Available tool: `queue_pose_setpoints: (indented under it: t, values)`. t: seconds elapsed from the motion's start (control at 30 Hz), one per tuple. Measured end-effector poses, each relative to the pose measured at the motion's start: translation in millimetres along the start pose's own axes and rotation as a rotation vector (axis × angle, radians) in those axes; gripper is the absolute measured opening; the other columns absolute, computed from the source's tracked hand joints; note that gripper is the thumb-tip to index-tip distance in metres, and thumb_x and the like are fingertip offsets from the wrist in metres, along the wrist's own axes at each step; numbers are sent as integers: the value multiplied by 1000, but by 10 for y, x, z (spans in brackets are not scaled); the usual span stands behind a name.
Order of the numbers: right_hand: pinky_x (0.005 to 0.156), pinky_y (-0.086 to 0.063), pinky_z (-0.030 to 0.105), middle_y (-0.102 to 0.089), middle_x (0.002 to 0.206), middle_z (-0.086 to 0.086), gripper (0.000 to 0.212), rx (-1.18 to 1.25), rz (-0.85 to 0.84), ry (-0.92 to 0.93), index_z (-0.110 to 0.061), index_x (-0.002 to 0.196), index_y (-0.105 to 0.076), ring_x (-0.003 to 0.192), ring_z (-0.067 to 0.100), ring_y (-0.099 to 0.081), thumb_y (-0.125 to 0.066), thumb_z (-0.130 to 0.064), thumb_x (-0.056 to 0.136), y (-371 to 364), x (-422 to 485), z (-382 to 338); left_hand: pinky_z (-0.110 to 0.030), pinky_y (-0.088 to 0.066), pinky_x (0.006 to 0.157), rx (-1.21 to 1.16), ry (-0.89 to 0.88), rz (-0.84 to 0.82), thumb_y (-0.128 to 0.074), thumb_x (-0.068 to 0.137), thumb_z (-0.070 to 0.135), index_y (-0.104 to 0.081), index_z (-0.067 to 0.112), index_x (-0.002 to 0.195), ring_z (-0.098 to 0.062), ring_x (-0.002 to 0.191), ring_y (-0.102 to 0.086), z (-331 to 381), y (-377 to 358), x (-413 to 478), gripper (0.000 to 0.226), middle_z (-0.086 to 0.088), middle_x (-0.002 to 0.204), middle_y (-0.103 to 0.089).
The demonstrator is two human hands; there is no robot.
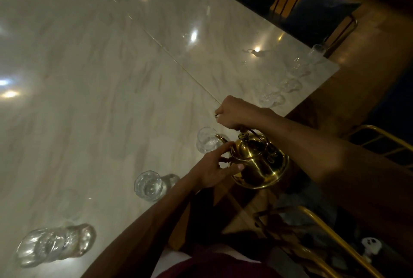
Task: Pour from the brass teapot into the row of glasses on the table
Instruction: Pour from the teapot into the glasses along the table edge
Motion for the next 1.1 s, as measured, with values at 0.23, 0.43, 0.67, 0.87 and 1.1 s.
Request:
queue_pose_setpoints:
  t: [0.23, 0.43, 0.67, 0.87, 1.1]
  values:
    - [59, -53, 29, -75, 109, 15, 34, 33, 41, 51, -5, 123, -70, 63, 24, -65, -55, -17, 95, 36, -95, 74, -8, -42, 77, 30, 28, 14, -69, 92, 42, -34, 34, 154, -9, 125, -52, -36, -32, 35, 71, 8, 153, -45]
    - [76, -55, 33, -70, 127, 9, 36, 182, 120, 131, -15, 132, -67, 72, 15, -64, -55, -18, 98, 80, -297, 248, -38, -52, 101, 96, 34, 62, -72, 88, 48, -39, 34, 151, -16, 127, -58, -31, -49, 38, 73, 9, 146, -53]
    - [96, -42, 21, -58, 146, 5, 42, 365, 210, 129, -16, 138, -62, 125, 16, -60, -61, -23, 97, 110, -424, 563, -38, -47, 104, 198, -4, 101, -73, 86, 48, -40, 37, 149, -12, 125, -56, 64, -125, 143, 72, 7, 141, -57]
    - [94, -39, 17, -55, 149, 1, 43, 416, 328, 113, -19, 139, -61, 133, 16, -54, -63, -24, 96, 265, -499, 860, -30, -40, 102, 207, -86, 98, -80, 82, 42, -39, 29, 151, -6, 123, -45, 293, -247, 330, 80, 3, 146, -50]
    - [79, -52, 26, -70, 114, 2, 39, 339, 438, 61, -20, 134, -61, 99, 18, -68, -64, -29, 95, 437, -537, 1021, -28, -38, 104, 207, -102, 24, -81, 80, 44, -30, 33, 155, -6, 130, -44, 411, -345, 600, 92, 6, 152, -46]
Point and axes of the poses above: each hand's wrist, its own x-axis towards the middle knuckle, its own y-axis out of the back of the hand, z = x × y, the point moved 2 cm from there along x, towards the middle knuckle
